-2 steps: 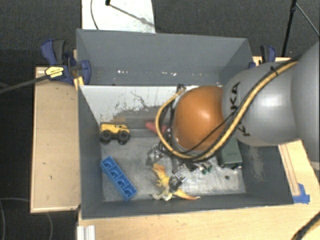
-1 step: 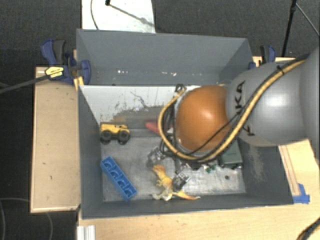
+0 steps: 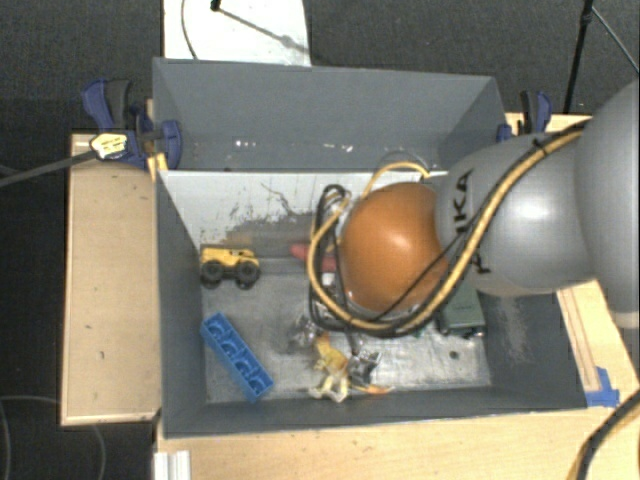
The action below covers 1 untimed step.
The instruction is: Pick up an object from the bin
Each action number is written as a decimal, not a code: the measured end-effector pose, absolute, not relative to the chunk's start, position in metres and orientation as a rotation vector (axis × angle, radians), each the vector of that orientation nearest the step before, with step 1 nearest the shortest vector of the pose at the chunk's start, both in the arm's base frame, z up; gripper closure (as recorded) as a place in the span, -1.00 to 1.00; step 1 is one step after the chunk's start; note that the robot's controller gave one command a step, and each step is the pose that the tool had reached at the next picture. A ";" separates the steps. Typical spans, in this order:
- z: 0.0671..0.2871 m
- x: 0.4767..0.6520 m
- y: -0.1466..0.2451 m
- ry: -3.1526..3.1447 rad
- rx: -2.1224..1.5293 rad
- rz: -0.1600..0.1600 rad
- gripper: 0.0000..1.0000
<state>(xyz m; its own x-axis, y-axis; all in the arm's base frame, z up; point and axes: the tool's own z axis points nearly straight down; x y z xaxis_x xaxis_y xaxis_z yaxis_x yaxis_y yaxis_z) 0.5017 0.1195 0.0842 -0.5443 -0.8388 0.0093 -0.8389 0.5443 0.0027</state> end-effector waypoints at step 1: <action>0.075 0.504 0.124 -2.546 1.782 0.001 1.00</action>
Offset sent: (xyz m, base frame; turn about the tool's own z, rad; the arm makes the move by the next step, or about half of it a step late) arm 0.0000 0.0000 0.0000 0.0000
